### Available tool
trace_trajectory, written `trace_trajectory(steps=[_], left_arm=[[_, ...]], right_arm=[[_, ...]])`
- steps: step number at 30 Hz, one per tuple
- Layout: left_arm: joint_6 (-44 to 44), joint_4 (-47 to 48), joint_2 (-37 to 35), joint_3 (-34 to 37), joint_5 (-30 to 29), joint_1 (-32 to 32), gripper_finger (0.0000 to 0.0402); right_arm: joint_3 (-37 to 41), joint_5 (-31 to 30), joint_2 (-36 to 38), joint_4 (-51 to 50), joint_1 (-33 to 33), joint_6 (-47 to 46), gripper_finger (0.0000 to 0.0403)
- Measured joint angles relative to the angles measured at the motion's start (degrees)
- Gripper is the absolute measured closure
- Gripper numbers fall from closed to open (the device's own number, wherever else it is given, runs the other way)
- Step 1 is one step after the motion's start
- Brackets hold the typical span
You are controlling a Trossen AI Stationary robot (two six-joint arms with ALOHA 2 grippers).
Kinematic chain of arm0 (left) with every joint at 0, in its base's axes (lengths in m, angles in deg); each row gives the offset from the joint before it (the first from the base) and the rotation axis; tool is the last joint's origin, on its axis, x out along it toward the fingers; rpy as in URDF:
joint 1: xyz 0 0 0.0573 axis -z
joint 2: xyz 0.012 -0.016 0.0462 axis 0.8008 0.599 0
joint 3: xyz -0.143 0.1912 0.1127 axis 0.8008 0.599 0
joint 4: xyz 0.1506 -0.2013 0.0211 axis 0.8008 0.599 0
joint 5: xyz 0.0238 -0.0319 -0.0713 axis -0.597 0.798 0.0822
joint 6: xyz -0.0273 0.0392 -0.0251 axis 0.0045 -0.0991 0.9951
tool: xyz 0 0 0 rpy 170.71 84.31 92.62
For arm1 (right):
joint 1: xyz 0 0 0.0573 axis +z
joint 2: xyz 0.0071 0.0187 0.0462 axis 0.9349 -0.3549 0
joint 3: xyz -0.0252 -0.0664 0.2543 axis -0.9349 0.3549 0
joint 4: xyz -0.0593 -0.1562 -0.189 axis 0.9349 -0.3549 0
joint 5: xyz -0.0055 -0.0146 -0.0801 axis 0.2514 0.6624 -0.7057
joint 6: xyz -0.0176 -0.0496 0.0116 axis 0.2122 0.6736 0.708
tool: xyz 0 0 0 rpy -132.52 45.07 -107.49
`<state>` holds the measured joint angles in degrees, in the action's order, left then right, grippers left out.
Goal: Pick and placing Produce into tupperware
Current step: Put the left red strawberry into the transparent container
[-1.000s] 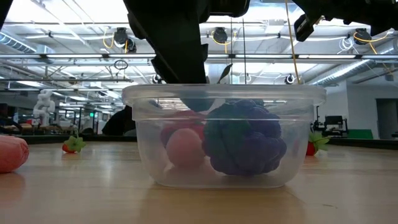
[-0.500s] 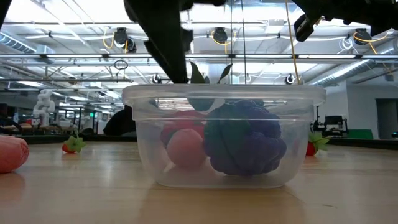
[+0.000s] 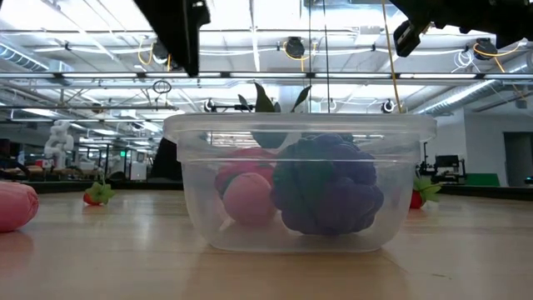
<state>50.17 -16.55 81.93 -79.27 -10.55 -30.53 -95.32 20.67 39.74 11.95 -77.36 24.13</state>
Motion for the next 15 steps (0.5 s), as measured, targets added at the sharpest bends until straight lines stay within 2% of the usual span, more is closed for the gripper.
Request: trace_trajectory(steps=[8, 15], left_arm=[[4.87, 5.06, -1.03, 4.15, -0.8, -1.31, 0.0192], [8.09, -0.98, -8.33, 16.6, 1.29, -3.74, 0.0192]], right_arm=[[0.0, 0.03, 0.0, 0.07, 0.01, -0.52, 0.0385], [0.0, 1.62, 0.02, 0.07, 0.01, -0.89, 0.0385]])
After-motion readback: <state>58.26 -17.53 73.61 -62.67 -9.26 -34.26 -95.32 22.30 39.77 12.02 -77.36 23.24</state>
